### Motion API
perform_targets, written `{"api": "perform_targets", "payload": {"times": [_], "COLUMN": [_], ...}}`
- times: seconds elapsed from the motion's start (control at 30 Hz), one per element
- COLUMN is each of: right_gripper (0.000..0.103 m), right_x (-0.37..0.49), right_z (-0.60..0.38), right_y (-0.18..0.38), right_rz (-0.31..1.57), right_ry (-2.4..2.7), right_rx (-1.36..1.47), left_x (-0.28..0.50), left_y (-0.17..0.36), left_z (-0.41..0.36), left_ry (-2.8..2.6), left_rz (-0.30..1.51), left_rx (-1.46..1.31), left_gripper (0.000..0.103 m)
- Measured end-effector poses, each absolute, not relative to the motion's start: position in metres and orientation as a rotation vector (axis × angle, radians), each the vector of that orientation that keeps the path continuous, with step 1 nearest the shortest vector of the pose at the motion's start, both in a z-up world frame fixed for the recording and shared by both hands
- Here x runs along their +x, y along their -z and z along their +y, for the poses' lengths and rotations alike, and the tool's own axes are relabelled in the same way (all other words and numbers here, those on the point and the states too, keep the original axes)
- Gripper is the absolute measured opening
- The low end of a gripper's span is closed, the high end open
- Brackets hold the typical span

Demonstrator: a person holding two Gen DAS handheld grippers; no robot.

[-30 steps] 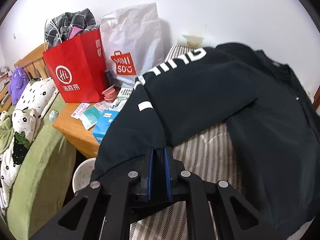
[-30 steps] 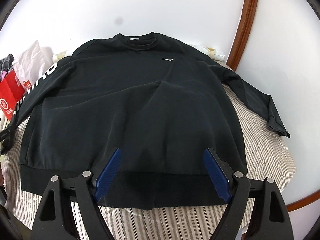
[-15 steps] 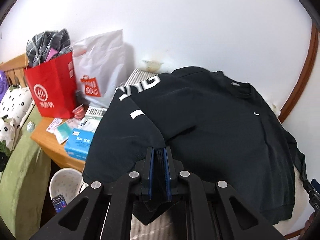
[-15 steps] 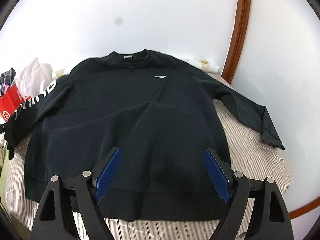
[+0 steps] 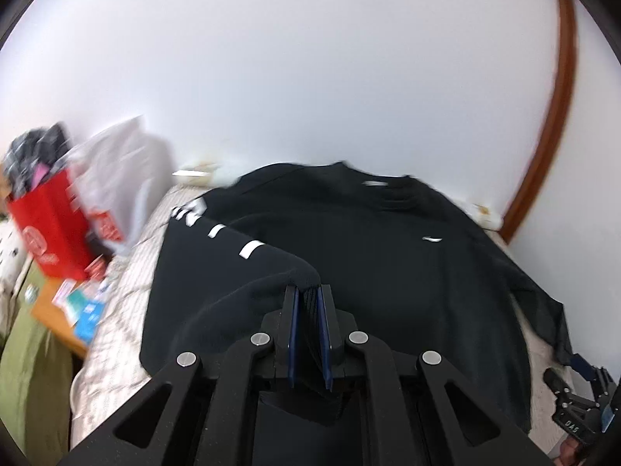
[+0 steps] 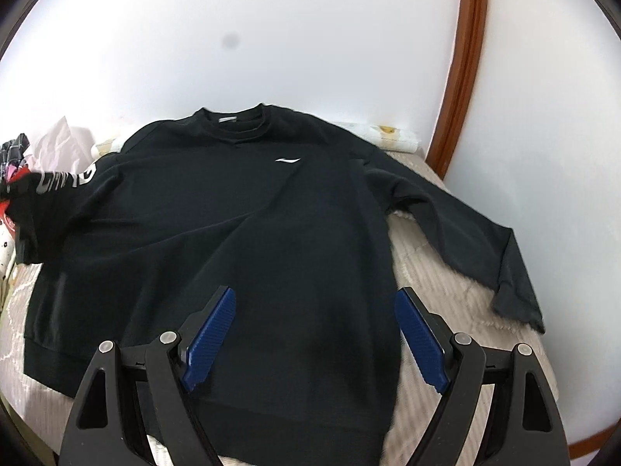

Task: Fold small clothes
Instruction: 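Carry the lettered sleeve across the sweatshirt body with the left tool, then release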

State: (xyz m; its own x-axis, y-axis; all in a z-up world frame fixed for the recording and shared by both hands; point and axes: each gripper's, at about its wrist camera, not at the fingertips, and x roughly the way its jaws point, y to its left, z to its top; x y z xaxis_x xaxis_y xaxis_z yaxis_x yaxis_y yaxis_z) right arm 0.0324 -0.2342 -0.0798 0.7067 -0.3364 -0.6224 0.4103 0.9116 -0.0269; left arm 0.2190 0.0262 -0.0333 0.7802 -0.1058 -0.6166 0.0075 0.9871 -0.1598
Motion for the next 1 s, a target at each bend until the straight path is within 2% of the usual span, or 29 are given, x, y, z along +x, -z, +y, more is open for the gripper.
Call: {"api": "perform_targets", "payload": {"times": [0.33,0.8,0.9,0.97,1.0], "right_gripper": [0.083,0.083,0.083,0.083,0.083], "right_x": [0.025,0.034,0.042,0.048,0.053], "right_z": [-0.286,-0.310,-0.304,-0.297,-0.291], "right_y": [0.089,0.098,0.096,0.094,0.092], "right_rz": [0.651,0.686,0.689,0.689,0.689], "right_ry": [0.442,0.495,0.485,0.472,0.458], "right_rx": [0.159,0.153,0.138,0.126,0.120], "left_x": [0.268,0.302,0.293,0.285,0.281], "left_y": [0.037,0.081,0.073,0.064,0.060], "left_z": [-0.070,-0.116,-0.109,-0.103,-0.098], "left_ry": [0.188,0.270,0.359,0.369,0.355], "left_rz": [0.718,0.855,0.846,0.806,0.787], "left_rx": [-0.098,-0.120,-0.150,-0.142,-0.126], "left_gripper": [0.010,0.010,0.031,0.049,0.051]}}
